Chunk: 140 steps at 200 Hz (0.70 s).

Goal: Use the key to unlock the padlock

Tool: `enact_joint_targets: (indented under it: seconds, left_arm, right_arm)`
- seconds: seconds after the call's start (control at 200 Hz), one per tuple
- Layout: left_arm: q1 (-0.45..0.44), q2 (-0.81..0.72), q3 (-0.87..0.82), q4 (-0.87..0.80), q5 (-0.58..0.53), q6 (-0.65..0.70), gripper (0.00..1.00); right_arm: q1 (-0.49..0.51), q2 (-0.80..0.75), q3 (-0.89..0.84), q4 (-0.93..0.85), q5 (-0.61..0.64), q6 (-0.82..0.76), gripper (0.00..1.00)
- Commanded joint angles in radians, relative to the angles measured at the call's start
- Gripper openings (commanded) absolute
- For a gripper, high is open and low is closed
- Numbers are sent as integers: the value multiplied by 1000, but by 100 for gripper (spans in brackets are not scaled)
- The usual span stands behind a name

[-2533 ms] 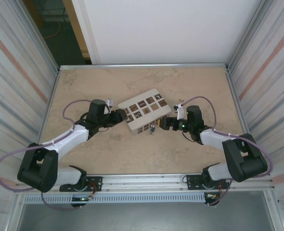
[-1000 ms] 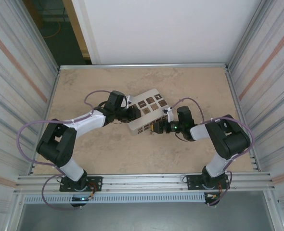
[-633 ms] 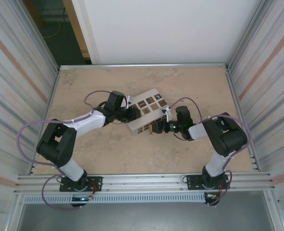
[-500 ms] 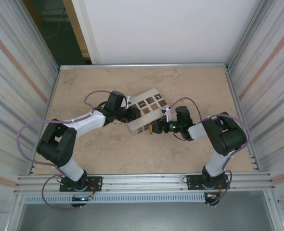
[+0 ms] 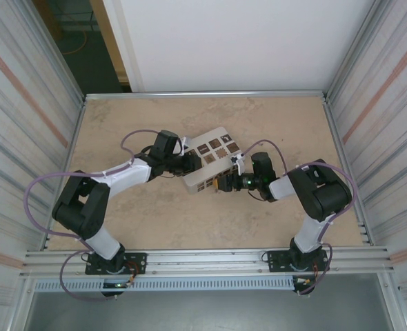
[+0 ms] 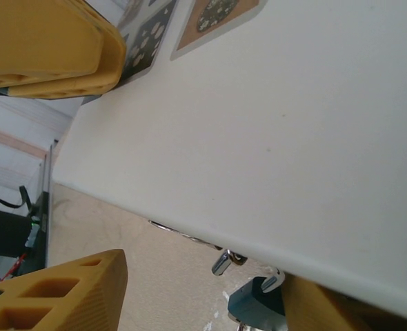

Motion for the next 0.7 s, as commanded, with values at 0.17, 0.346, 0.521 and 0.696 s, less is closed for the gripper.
enact_joint_targets:
  seconds: [0.17, 0.346, 0.521, 0.696]
  left_arm:
    - [-6, 22, -37, -57, 6, 20, 18]
    - [-6, 22, -38, -62, 4, 22, 17]
    - [-6, 20, -38, -66, 2, 21, 17]
    - [-6, 18, -38, -69, 0, 22, 15]
  right_arm:
    - [1, -8, 12, 4, -25, -40, 52]
    - [-5, -24, 13, -49, -16, -64, 46]
    - [-8, -37, 14, -94, -12, -87, 40]
    - [-9, -39, 21, -111, -1, -86, 31]
